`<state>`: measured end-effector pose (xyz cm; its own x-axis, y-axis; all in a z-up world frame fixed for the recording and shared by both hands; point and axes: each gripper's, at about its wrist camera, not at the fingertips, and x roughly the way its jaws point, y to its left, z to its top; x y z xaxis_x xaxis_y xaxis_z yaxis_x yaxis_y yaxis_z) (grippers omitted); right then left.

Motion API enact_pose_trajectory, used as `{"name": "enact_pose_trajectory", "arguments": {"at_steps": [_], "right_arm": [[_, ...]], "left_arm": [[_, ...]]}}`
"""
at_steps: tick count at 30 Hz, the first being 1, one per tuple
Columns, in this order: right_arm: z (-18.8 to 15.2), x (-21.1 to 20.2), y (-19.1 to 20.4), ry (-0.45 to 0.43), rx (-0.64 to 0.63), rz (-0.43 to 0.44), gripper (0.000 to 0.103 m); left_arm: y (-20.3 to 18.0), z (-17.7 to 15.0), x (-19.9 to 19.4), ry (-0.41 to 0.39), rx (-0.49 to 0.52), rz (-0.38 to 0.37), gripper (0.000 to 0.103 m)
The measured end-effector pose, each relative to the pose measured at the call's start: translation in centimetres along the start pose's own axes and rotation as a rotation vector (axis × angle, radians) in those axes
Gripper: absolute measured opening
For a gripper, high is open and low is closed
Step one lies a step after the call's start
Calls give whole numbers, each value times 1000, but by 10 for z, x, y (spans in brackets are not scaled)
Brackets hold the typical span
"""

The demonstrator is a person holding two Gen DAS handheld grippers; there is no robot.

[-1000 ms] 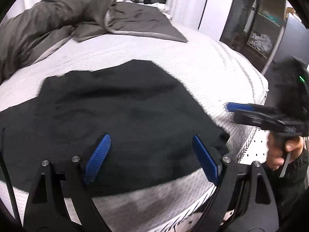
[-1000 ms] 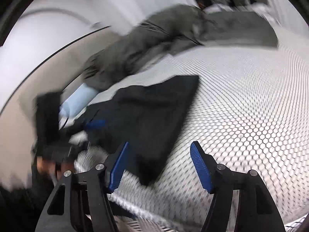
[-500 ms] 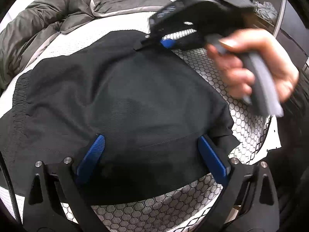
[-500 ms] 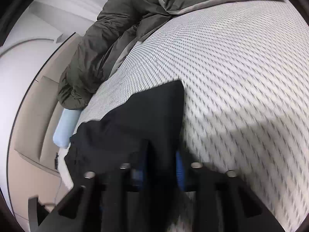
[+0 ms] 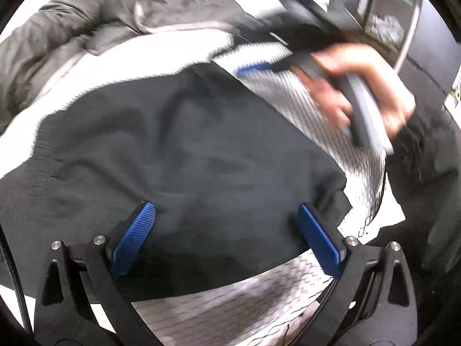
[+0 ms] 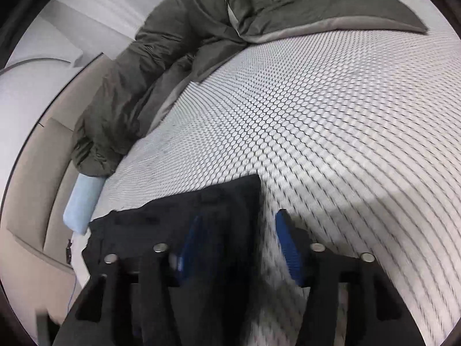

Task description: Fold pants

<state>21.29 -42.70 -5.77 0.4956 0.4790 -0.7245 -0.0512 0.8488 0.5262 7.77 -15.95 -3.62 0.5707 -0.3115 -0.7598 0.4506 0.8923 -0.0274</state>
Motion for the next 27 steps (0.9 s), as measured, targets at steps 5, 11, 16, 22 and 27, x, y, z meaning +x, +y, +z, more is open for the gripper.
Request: {"name": "enact_pose_trajectory", "arguments": {"at_steps": [5, 11, 16, 22, 27], "right_arm": [[-50, -18, -6, 99, 12, 111, 55], [-60, -7, 5, 139, -64, 111, 17], [-34, -17, 11, -32, -31, 44, 8], [-28, 9, 1, 86, 12, -1, 27], [-43, -12, 5, 95, -54, 8, 48]], "left_arm": [[75, 1, -37, -78, -118, 173, 99], [170, -18, -34, -18, -356, 251, 96], [188, -35, -13, 59, -431, 101, 55], [175, -39, -15, 72, -376, 112, 55], [173, -49, -20, 46, -389, 125, 42]]}}
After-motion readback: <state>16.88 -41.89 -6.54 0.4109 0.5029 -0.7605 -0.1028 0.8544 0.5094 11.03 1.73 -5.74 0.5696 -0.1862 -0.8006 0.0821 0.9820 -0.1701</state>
